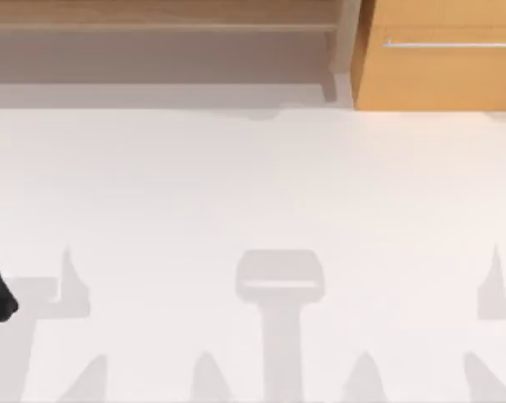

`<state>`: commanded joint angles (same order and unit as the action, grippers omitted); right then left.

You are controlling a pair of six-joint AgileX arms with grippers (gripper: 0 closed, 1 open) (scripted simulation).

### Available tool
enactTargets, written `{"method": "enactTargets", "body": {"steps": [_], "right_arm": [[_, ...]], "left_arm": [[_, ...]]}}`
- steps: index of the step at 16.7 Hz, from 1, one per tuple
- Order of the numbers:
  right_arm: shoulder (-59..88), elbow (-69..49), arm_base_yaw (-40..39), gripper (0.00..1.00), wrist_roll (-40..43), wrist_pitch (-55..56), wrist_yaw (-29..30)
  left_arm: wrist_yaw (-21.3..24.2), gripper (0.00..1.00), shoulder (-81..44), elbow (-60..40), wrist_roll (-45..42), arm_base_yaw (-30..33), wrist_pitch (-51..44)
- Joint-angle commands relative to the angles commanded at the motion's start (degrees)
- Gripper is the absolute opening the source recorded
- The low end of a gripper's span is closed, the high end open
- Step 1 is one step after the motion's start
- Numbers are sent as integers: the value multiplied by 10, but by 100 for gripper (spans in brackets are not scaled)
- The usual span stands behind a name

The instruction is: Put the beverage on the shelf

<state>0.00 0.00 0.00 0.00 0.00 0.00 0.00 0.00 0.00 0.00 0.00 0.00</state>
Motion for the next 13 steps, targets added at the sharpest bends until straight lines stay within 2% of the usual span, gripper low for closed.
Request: {"method": "enactTargets", "body": {"steps": [3,6,9,13], "right_arm": [[0,0,0,100,0,0,0],[0,0,0,100,0,0,0],[0,0,0,100,0,0,0],[0,0,0,100,0,0,0]], "left_arm": [[3,100,-6,-1,-1,-3,4],[31,100,-59,-13,-13,-34,42],[85,100,-162,-34,-32,-89,111],[181,100,-352,-73,-57,-184,240]]}}
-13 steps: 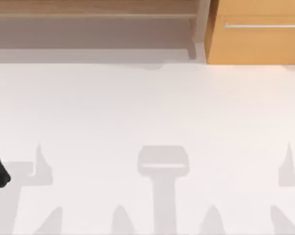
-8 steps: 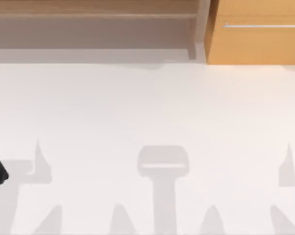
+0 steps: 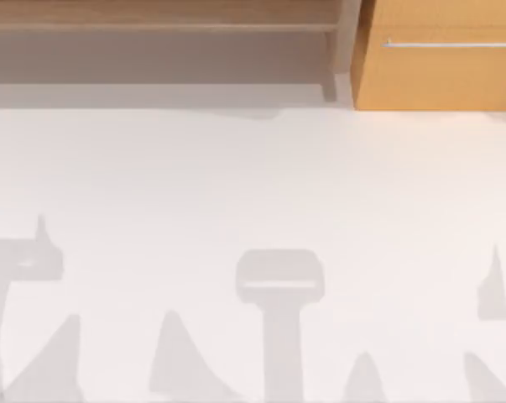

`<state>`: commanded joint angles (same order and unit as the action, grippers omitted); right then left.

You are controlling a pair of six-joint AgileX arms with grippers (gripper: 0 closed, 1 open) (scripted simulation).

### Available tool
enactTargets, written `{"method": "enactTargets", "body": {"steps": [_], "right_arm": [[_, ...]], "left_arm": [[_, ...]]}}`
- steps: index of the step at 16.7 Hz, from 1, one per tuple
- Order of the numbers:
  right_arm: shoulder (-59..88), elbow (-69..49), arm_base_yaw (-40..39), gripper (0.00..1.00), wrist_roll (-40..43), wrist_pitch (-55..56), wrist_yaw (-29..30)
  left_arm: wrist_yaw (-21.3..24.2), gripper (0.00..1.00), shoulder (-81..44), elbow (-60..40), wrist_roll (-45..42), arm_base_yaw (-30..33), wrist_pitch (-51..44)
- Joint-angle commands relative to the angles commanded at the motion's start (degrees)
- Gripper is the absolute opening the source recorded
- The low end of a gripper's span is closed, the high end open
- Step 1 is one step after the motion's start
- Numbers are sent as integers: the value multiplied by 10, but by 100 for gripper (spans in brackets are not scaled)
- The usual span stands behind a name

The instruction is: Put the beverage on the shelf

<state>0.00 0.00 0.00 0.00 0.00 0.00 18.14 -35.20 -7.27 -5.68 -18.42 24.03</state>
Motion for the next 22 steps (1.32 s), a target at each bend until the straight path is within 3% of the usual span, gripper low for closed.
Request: {"method": "enactTargets", "body": {"steps": [7,12,17,22], "right_arm": [[0,0,0,100,0,0,0],[0,0,0,100,0,0,0],[0,0,0,100,0,0,0],[0,0,0,100,0,0,0]], "left_arm": [[180,100,-388,-89,-25,-170,265],[279,100,-635,-152,-26,-260,431],[331,100,-779,-191,-20,-305,528],[336,100,-795,-196,-19,-310,539]]}}
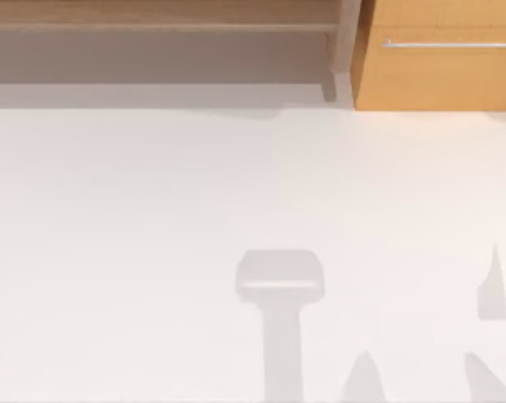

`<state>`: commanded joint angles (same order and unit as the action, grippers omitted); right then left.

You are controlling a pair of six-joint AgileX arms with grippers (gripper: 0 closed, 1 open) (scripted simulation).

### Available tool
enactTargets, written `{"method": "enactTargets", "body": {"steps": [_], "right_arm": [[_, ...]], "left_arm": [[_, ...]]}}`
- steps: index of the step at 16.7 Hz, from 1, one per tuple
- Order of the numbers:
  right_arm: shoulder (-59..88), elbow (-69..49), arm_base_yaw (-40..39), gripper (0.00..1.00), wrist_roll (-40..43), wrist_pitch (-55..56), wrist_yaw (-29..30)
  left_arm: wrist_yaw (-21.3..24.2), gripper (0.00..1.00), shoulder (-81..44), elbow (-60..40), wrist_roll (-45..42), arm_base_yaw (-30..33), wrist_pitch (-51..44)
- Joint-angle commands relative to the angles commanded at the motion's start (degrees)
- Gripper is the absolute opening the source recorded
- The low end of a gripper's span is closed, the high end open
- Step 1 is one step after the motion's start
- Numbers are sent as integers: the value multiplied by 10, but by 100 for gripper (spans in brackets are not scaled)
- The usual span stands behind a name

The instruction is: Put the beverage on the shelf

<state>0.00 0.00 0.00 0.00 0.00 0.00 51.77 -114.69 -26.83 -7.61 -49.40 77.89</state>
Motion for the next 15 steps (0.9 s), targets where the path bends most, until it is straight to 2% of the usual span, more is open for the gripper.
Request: {"method": "enactTargets", "body": {"steps": [4,11,15], "right_arm": [[0,0,0,100,0,0,0],[0,0,0,100,0,0,0],[0,0,0,100,0,0,0]], "left_arm": [[-17,100,-10,-19,4,18,-5],[-104,100,-77,-130,24,106,-34],[-108,100,-81,-135,25,110,-35]]}}
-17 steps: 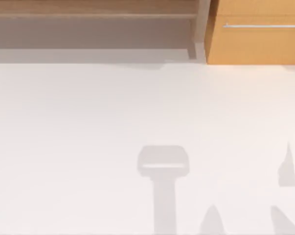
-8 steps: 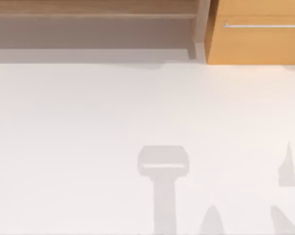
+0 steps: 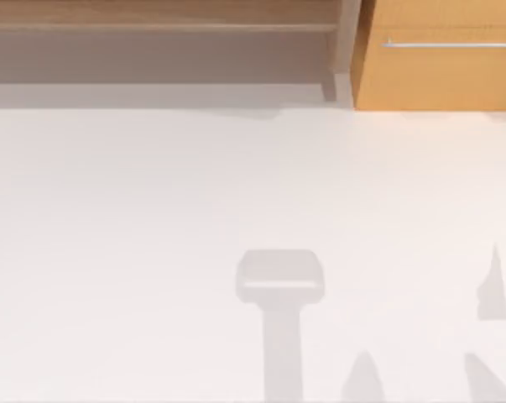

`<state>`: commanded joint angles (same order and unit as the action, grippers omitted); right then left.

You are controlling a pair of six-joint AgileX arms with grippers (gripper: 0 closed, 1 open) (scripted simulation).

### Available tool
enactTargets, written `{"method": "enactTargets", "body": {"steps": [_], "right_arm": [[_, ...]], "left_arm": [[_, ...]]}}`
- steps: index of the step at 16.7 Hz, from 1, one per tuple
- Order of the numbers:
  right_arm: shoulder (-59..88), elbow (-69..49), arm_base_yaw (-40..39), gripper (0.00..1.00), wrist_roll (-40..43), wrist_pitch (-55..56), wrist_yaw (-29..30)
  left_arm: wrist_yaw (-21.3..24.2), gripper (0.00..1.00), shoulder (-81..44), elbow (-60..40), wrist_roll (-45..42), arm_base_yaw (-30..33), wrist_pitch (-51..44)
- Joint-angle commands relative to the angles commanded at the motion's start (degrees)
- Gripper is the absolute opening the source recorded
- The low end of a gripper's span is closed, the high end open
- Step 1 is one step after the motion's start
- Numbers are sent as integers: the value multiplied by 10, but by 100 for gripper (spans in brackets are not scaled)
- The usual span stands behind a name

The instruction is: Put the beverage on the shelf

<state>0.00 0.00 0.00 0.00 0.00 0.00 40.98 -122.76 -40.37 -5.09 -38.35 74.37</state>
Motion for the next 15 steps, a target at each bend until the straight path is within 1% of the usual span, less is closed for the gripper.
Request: {"method": "enactTargets", "body": {"steps": [13,14,15], "right_arm": [[0,0,0,100,0,0,0],[0,0,0,100,0,0,0],[0,0,0,100,0,0,0]], "left_arm": [[0,2,0,0,0,0,0],[0,0,0,0,0,0,0],[0,0,0,0,0,0,0]]}}
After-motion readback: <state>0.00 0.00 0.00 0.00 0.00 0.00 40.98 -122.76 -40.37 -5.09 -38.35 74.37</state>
